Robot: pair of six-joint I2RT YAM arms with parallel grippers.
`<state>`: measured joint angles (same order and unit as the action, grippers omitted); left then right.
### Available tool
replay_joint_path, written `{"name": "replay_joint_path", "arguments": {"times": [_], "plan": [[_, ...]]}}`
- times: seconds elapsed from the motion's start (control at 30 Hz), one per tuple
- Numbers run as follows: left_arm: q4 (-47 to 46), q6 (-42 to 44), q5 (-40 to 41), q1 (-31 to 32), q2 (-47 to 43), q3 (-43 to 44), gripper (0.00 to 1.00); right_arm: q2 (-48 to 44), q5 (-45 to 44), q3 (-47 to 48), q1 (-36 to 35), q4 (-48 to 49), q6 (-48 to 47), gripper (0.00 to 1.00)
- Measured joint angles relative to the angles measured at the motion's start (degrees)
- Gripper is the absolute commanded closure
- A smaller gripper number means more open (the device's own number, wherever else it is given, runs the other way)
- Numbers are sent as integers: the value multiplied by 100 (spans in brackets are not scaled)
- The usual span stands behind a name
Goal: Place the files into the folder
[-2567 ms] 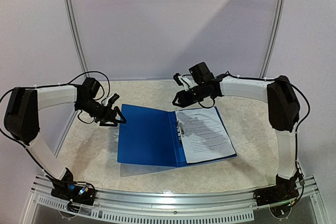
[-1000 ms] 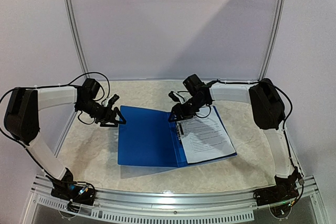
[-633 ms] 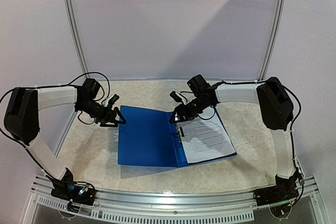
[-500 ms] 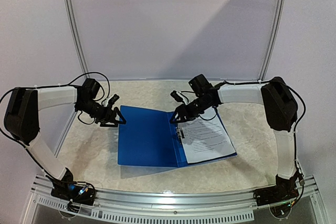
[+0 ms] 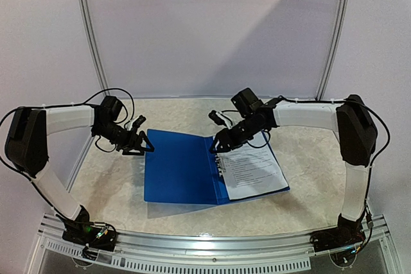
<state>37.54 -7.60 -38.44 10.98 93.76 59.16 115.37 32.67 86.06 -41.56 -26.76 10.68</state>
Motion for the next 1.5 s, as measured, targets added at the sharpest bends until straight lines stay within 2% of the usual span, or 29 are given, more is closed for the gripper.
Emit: {"name": "replay_joint_path", "arguments": {"times": [0.23,0.37,0.47,0.67,0.8,0.87,0.93,1.07,1.17,1.27,1.5], "plan": [[-2,-4,0,0,0,0,32,-387,-949,435,7,-459,962,67],[-59,-90,0,0,-26,-35,32,-315,-1038,474,7,-667,1563,73],[-149,-199,2,0,-98,-160,35,-232,-1069,251,7,-741,1880,67],[-380,-505,9,0,-249,-494,37,-177,-826,-68,-2,-741,2345,66],[-514,-726,0,0,-321,-623,37,-223,-772,-232,-15,-433,2194,62],[-581,-813,-17,0,-321,-632,38,-382,-887,-446,-20,-223,1838,61],[-651,-896,-55,0,-321,-640,40,-667,-1001,-743,-28,9,1290,57],[-710,-1016,-140,0,-310,-645,43,-1460,-946,-1497,-68,697,-387,56],[-739,-1058,-166,0,-302,-645,45,-1829,-935,-1943,-120,1235,-1873,59],[-761,-1091,-168,0,-302,-645,47,-1832,-951,-2116,-157,1572,-3224,61],[-807,-1130,-219,0,-109,-645,53,-1554,-997,-2048,-238,1731,-5425,63]]}}
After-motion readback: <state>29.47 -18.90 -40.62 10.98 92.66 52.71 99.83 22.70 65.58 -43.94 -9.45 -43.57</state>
